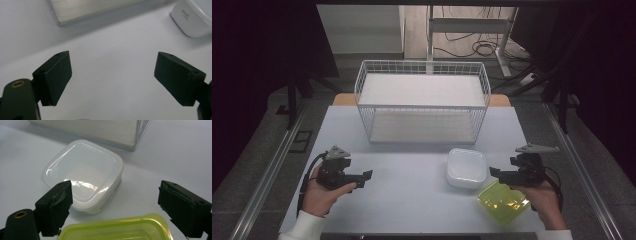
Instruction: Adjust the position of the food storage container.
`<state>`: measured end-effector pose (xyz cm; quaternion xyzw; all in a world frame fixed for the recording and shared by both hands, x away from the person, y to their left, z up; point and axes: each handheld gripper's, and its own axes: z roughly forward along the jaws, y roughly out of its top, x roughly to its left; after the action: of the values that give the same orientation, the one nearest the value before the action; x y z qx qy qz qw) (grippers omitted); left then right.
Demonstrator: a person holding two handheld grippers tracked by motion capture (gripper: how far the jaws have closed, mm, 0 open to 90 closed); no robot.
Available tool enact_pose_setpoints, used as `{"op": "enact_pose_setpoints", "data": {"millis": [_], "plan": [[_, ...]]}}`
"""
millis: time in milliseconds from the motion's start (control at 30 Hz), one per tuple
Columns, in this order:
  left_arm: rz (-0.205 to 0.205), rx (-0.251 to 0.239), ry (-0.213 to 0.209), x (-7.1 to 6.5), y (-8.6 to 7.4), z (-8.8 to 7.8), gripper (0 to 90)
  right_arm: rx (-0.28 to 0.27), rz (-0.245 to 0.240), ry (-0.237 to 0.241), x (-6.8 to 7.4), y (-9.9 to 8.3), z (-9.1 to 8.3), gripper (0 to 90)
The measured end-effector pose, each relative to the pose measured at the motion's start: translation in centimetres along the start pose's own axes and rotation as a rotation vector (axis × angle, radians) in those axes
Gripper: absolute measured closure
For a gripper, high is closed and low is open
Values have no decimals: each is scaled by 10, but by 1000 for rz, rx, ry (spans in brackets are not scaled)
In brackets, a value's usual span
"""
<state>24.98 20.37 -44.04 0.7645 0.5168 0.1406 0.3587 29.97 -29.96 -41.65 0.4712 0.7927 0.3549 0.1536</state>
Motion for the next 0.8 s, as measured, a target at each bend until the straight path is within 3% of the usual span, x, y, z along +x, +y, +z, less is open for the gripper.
{"op": "enact_pose_setpoints", "data": {"millis": [367, 600, 800], "plan": [[20, 32, -1, -3, -2, 3, 148, 24, 3, 1, -2, 0, 3, 174], [71, 92, -14, -21, -10, 15, 147, 35, -5, 3, -4, 5, 1, 252], [96, 120, -30, -30, -12, 25, 147, 70, 18, 3, -9, 11, 4, 333]]}}
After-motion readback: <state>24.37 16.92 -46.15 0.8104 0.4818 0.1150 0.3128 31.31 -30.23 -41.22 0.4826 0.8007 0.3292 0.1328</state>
